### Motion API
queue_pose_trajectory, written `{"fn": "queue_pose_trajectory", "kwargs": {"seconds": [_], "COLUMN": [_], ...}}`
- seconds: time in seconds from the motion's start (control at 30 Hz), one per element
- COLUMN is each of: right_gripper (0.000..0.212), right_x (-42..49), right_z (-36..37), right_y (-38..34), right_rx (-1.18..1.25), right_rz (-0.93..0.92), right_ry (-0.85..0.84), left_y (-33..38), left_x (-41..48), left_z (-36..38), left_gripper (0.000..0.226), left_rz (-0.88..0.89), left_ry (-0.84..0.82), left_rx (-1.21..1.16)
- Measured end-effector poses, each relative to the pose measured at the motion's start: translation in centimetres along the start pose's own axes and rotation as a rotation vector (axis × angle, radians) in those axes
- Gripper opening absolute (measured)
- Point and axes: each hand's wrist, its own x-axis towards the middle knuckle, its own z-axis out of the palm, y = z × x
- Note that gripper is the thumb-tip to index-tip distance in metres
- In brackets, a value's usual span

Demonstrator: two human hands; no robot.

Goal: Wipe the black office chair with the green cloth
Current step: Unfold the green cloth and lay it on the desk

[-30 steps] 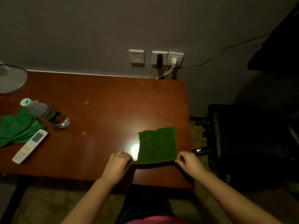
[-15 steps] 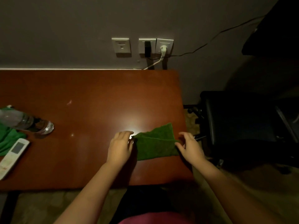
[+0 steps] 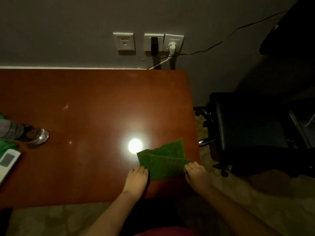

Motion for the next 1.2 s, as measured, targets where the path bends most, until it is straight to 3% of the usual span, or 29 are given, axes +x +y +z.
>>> {"fn": "queue_pose_trajectory", "kwargs": {"seconds": [0.13,0.27,0.37,0.47,0.67,0.8,0.93,1.07,1.2], "right_gripper": [0.007,0.010,0.022,0.032,0.056,0.072,0.070,0.061,0.053], "right_x": [1.6,4.3,5.8,6.5,6.2,5.6,5.8,5.3,4.0], "right_z": [-1.5,-4.1,-5.1,-5.0,-1.4,-0.1,-0.3,-0.8,-1.2], "right_y": [0.7,1.0,0.8,-0.4,-4.2,-4.9,-4.3,-2.9,-0.9], "right_rx": [0.153,0.214,0.198,0.216,0.026,-0.102,-0.066,0.061,0.164], "right_rz": [0.088,0.103,0.167,0.137,-0.060,-0.075,-0.102,-0.071,0.062], "right_ry": [0.017,0.108,0.201,0.224,-0.137,-0.219,-0.210,-0.125,0.039], "left_y": [-1.4,-2.7,-3.5,-3.8,-2.8,-2.6,-2.5,-1.4,1.4], "left_x": [0.3,1.7,2.8,3.4,4.0,4.4,4.5,4.5,5.6], "left_z": [-2.0,-5.4,-7.0,-6.9,-4.3,-3.1,-3.6,-6.5,-9.7], "left_gripper": [0.030,0.024,0.028,0.034,0.048,0.027,0.013,0.022,0.019], "left_rz": [-0.051,-0.103,-0.188,-0.297,-0.531,-0.515,-0.520,-0.435,-0.221], "left_ry": [0.120,0.307,0.424,0.378,0.079,0.085,0.168,0.332,0.437], "left_rx": [-0.146,-0.230,-0.347,-0.401,-0.570,-0.697,-0.870,-0.896,-0.884]}}
